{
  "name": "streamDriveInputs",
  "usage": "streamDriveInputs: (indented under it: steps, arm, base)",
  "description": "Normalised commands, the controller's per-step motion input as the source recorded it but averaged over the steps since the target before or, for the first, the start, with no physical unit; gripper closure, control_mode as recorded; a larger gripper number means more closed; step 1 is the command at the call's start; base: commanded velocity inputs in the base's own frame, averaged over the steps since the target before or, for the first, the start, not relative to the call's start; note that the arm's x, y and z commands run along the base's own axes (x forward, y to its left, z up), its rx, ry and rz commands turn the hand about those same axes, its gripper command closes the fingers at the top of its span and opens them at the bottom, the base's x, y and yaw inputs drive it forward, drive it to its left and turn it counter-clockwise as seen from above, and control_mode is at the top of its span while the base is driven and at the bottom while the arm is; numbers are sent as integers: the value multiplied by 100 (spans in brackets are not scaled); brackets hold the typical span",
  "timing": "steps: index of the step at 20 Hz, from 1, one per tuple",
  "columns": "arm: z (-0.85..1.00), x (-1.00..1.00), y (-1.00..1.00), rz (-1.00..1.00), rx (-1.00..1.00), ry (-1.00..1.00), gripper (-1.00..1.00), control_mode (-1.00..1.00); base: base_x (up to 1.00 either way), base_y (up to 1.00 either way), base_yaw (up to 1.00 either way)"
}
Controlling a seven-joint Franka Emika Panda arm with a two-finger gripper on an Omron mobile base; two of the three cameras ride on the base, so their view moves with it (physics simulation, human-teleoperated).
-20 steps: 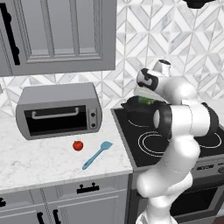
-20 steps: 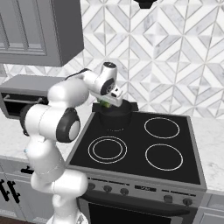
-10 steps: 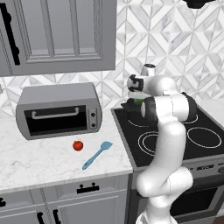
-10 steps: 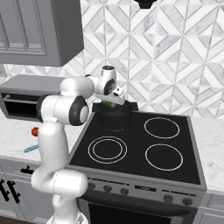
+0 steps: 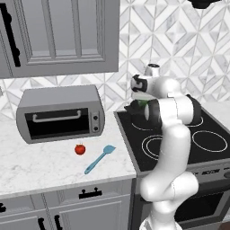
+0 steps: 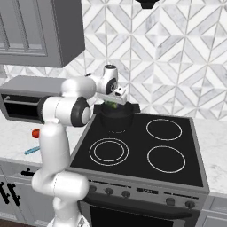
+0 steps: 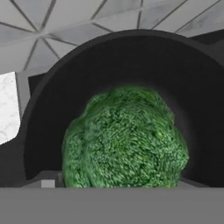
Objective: Put the tomato and broccoli in the pot. Retrieve the spatula and lightly stir the vegetables in the pot.
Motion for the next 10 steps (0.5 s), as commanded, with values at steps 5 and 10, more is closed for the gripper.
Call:
streamDriveInputs:
  steps: [5,10]
  arm:
    - [45,-55,0,0,1,-1,-100,-100]
    - [36,-92,12,0,8,-1,-100,-100]
  base:
    - [0,0,0]
    - [0,0,0]
